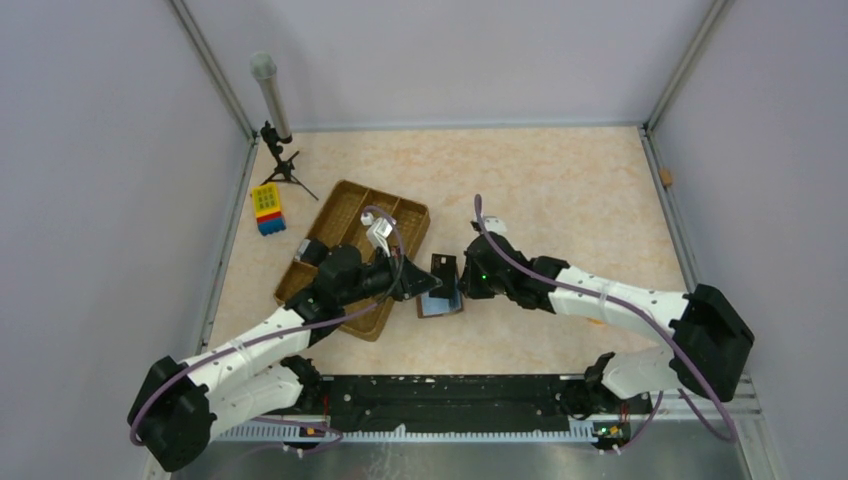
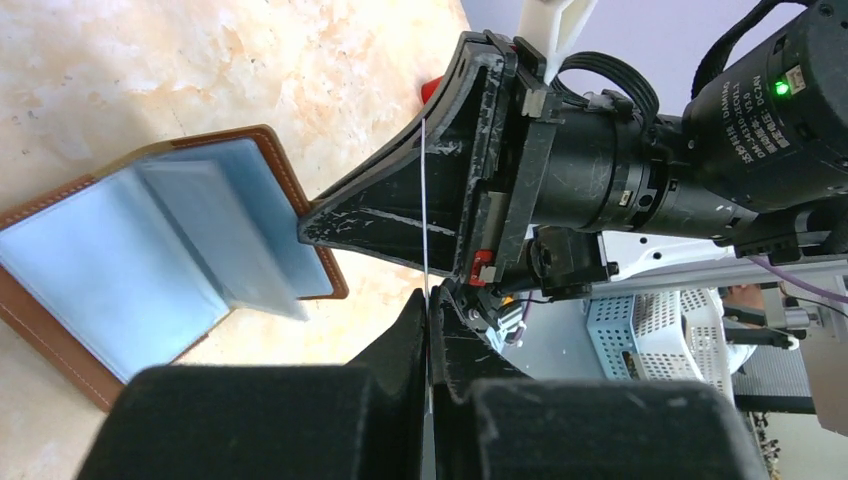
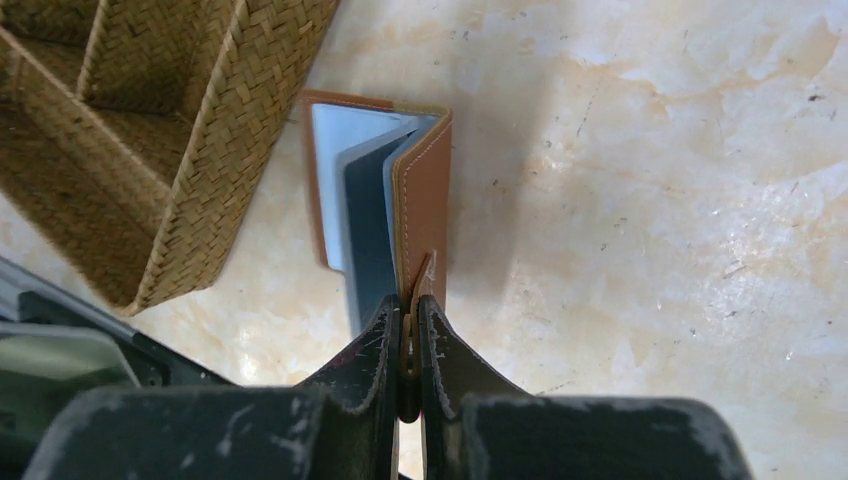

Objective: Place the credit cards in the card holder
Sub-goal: Insert the credit card into the card holder.

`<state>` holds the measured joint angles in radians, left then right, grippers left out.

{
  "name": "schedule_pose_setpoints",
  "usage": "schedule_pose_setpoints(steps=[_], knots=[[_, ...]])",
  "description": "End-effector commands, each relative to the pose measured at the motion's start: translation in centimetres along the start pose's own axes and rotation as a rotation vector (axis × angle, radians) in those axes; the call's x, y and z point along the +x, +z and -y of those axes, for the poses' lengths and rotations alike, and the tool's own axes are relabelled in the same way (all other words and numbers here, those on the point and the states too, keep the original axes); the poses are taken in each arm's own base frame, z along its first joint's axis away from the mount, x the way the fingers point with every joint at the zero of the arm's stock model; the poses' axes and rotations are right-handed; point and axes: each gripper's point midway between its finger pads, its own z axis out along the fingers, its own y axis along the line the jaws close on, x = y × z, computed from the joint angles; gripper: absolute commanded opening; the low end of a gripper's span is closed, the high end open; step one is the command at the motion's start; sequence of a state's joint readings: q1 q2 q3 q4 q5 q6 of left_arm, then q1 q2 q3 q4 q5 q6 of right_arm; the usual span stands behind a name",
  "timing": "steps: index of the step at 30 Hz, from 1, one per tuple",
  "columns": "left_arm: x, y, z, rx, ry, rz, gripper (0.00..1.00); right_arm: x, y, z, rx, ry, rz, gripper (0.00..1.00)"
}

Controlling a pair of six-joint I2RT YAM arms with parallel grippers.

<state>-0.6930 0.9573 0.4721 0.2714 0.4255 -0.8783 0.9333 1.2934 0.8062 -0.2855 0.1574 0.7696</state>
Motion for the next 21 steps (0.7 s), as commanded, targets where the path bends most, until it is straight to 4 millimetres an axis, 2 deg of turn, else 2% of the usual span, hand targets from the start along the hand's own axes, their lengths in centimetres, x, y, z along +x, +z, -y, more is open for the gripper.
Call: schedule_pose_setpoints(steps=[1,6,10,14,21], knots=[[-0.6,-0.4,0.6,0.031,-0.004,0.057,0.0,-0.7,0.0,-0.9,0.08,-0.067,-0.006,0.0],[-0.2,-0.6,-0.9,-0.014,-0.02,0.074,0.0,-0.4,0.4,-0.5,0.144,-0.078,-0.01,0.0],[0.7,-0.1,-2.4,-0.03,-0.048,0.069,0.0,0.2,0.5,-0.7,0.113,-0.057,-0.018,0.0],[1.2,0.1,-3.9,-0.055,-0.059,0.088,0.0,0.8,0.5,0.3,0.126,-0.045,-0.028,0.0],[2.2,1.4,-5.4,-0.053,-0.084,0.062,0.0,1.3,0.5,1.4,0.107,-0.008,-0.034,0.0]])
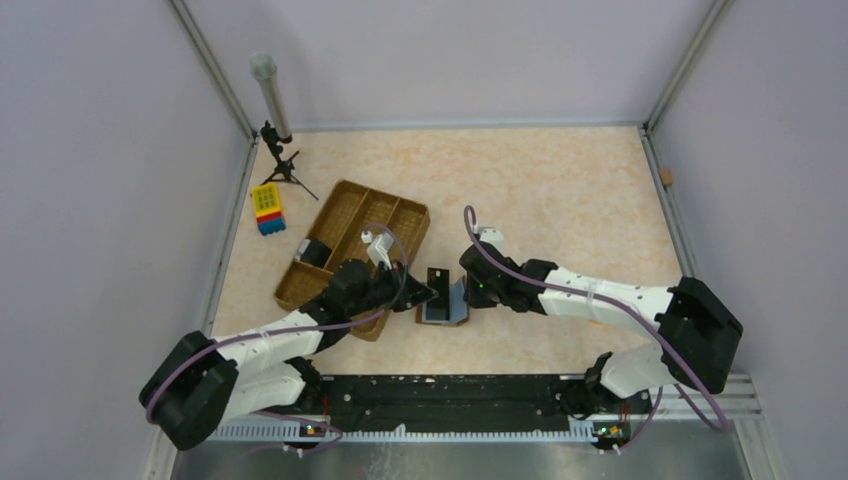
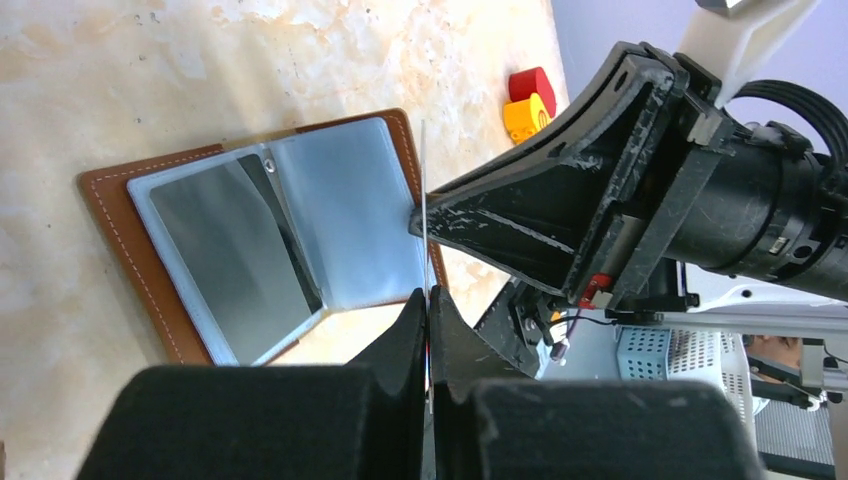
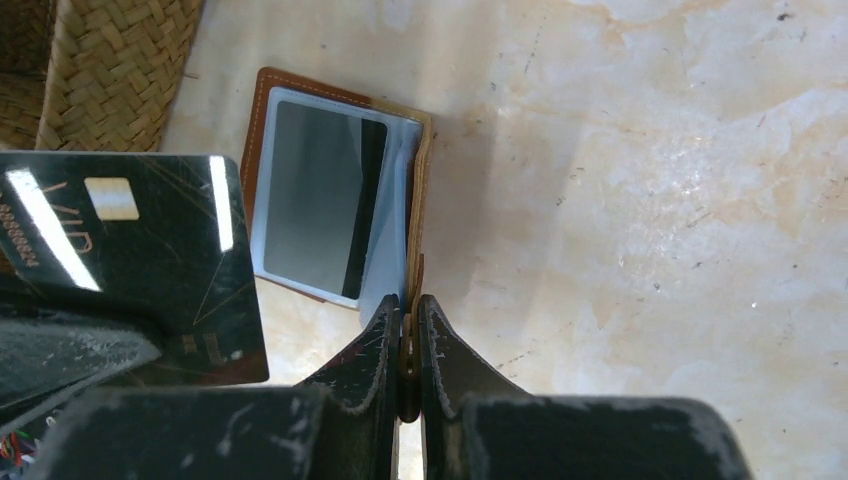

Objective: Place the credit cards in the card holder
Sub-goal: Insert the credit card into the card holder.

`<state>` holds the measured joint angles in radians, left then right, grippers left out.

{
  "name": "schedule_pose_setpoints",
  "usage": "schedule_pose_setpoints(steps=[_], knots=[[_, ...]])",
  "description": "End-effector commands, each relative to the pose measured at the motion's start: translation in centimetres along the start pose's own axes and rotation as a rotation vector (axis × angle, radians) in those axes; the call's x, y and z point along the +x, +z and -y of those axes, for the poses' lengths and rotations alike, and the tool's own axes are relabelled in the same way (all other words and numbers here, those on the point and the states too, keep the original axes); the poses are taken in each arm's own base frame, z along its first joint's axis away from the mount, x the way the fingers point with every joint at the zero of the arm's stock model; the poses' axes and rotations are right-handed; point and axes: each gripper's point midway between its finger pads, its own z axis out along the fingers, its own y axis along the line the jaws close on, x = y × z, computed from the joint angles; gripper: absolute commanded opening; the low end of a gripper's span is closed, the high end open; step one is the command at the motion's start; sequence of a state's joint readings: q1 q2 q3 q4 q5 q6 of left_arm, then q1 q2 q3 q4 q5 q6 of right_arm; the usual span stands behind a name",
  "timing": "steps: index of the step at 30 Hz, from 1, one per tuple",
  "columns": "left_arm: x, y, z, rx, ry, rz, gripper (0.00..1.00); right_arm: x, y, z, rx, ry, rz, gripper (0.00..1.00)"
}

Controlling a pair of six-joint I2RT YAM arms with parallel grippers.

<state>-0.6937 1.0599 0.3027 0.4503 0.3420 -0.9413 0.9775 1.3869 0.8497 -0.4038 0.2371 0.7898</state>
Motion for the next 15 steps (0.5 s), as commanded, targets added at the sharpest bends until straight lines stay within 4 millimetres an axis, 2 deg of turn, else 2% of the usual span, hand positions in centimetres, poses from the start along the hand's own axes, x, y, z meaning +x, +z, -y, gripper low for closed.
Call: schedule_pose_setpoints(steps=[1,9,15], knots=[[-0.7,0.9,0.6,0.065,0.007,0.045,0.0,-1.1,-0.6,-0.3,-0.041,0.044,0.04,0.0],[1.3,2.5,-2.1,0.026,-0.029,-0.027,0.0,-0.1,0.2,1.5,-0.035,0.08,0.018,0.0],[2.5,2.8,-3.1,0.013,-0.036,-0.074,0.0,0.7,1.0,2.4,-0.047,0.103,-0.005,0.0]])
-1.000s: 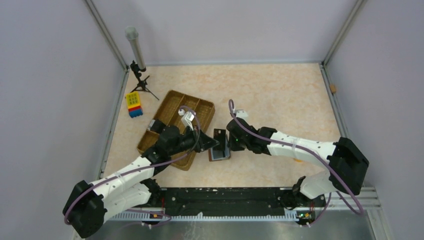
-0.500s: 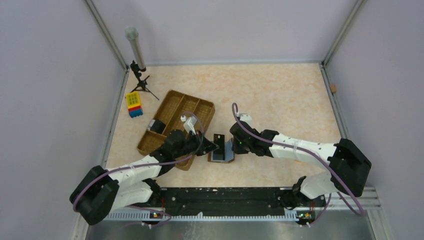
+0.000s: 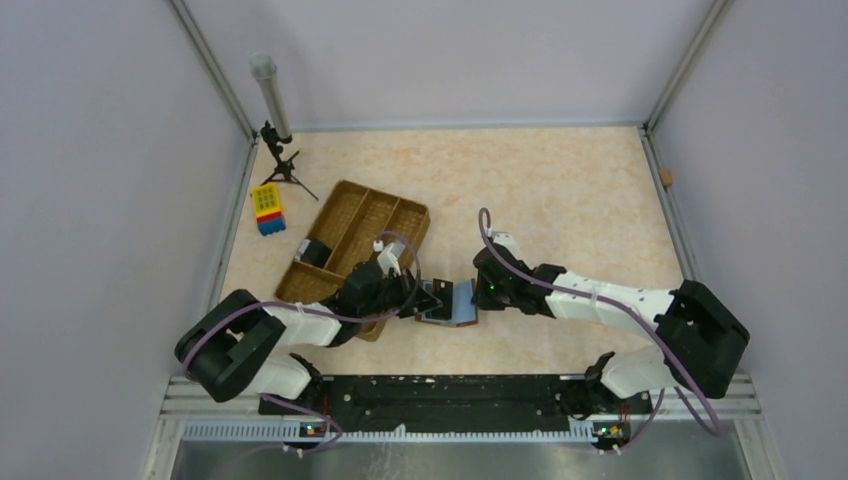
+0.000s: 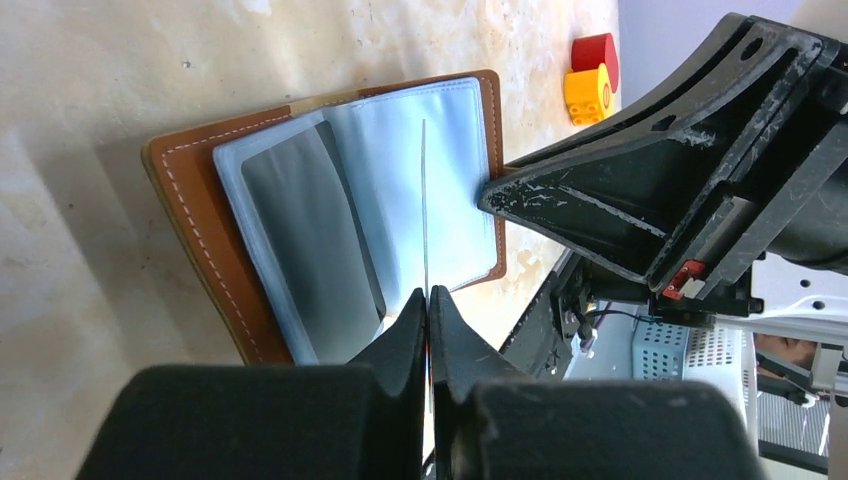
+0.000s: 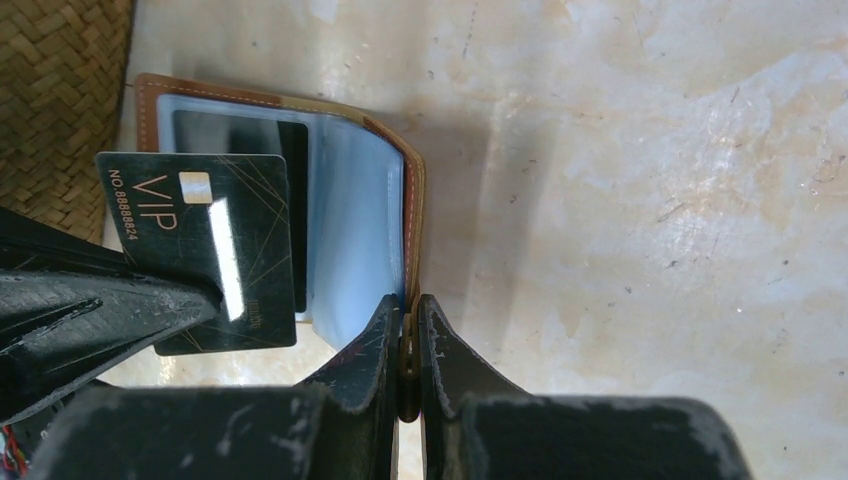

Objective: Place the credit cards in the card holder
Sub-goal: Insert the credit card into the card holder.

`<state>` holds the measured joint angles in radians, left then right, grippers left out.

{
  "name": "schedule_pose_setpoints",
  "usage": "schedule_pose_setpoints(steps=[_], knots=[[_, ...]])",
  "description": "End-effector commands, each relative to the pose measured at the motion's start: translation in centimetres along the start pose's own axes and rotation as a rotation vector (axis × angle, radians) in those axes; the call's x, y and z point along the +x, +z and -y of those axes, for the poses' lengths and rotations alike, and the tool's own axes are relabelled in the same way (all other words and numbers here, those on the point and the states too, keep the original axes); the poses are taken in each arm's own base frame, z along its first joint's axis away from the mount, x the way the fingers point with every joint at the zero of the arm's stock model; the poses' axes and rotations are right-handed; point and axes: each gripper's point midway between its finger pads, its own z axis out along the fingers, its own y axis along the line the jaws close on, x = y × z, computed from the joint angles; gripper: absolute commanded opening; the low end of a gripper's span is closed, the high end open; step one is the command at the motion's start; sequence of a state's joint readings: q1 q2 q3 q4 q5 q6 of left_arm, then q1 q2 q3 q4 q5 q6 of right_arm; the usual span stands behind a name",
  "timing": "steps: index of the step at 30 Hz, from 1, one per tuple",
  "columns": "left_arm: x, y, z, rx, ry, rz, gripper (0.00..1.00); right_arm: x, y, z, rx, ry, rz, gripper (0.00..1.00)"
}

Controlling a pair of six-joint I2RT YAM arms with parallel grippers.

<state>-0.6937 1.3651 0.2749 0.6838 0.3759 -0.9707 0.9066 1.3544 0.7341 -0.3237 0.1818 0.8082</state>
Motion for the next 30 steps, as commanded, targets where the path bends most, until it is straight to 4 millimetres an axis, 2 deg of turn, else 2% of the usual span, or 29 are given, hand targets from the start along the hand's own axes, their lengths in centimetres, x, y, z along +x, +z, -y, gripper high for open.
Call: schedule_pose_setpoints(steps=[1,12,30], knots=[[0.0,0.2,0.9,0.065,0.03,-0.002,0.0,-0.4,0.0,0.0,-0.052,0.032,0.01,0.0],[1.5,0.7,-1.5,-0.005,-0.017,-0.052,0.0,0.6,1.0,1.9,-0.047,0.059,-0.024,0.0],[2.5,0.9,-2.5,-0.024,-0.136,-0.073,0.0,0.9,1.4,3.1,0.008,0.058,-0.03,0.0]])
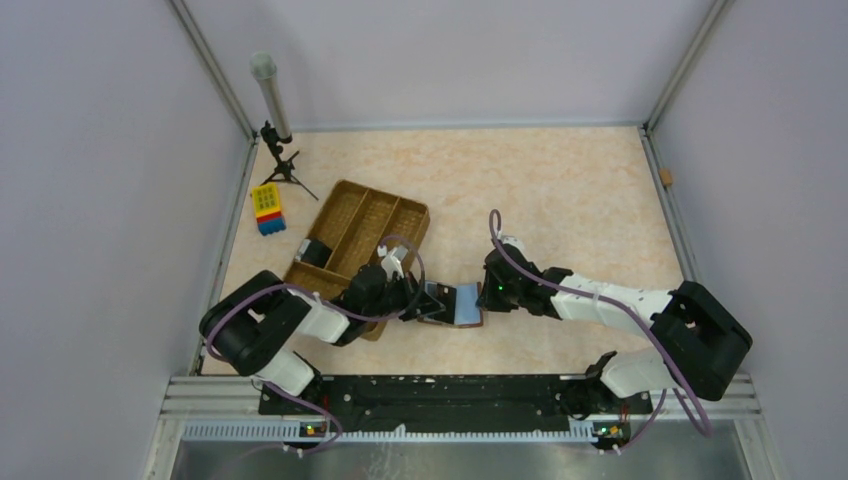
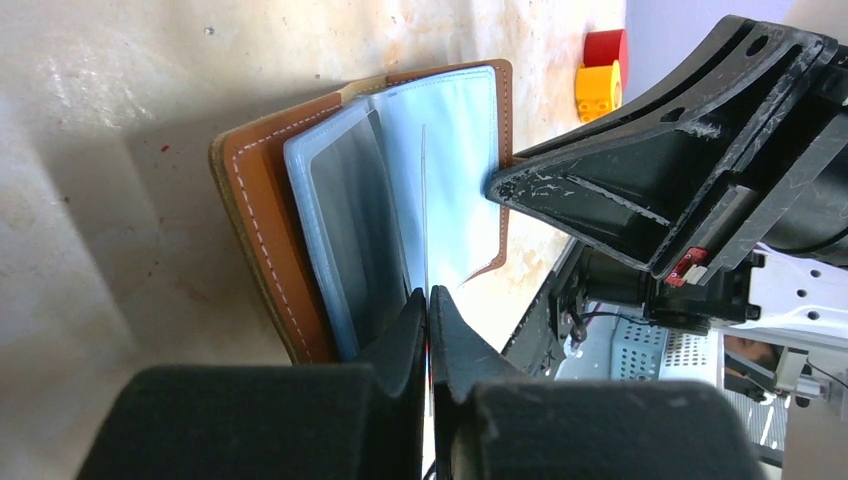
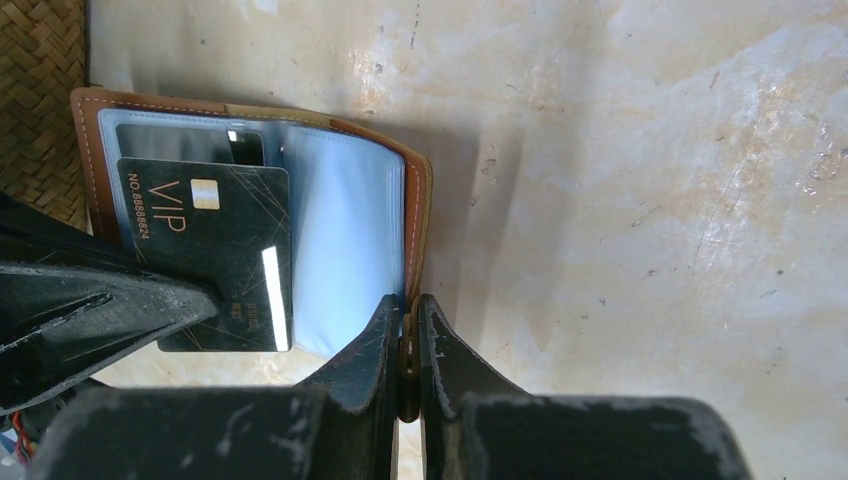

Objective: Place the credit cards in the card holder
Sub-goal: Insert the credit card into the card holder.

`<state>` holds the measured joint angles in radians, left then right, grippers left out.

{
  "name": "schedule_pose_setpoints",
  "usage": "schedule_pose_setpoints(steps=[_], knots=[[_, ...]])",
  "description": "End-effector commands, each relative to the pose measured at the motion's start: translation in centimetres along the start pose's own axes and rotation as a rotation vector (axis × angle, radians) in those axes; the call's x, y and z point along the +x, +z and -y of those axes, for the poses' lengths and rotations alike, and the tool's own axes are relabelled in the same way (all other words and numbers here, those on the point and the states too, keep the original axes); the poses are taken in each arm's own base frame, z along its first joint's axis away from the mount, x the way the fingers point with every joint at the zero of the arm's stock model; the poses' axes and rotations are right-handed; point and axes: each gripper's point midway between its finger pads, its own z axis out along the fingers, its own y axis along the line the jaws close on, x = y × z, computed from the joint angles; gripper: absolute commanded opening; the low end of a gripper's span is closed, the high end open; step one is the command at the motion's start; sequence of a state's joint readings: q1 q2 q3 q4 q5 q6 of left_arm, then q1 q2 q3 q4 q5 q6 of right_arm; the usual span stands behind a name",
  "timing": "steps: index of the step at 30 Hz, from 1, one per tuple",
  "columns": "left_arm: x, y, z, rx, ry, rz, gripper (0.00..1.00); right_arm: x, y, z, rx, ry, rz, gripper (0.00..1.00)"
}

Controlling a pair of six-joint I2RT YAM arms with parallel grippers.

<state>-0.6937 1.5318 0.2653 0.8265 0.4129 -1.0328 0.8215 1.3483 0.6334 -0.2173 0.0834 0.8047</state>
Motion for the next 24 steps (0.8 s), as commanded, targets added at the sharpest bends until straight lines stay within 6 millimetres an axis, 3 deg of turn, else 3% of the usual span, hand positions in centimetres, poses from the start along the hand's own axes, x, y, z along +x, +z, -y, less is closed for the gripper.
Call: schedule_pose_setpoints(steps=[1,9,24], knots=[[1.1,-0.2,-1.0,-0.019,-0.069,-0.026,0.0,0.1,0.1,1.3,0.045,-0.006,0.004,0.0],[1.0,-0.6,-1.6,-0.043,-0.1,0.003,0.0,0.2,0.1,1.7,0.063,-0.006,0.005,0.0],[-0.3,0.6,2.9,-0.033,0.072,-0.009,0.0,0.2,-0.4,3.0,0.046,0.008,0.011,0.0]])
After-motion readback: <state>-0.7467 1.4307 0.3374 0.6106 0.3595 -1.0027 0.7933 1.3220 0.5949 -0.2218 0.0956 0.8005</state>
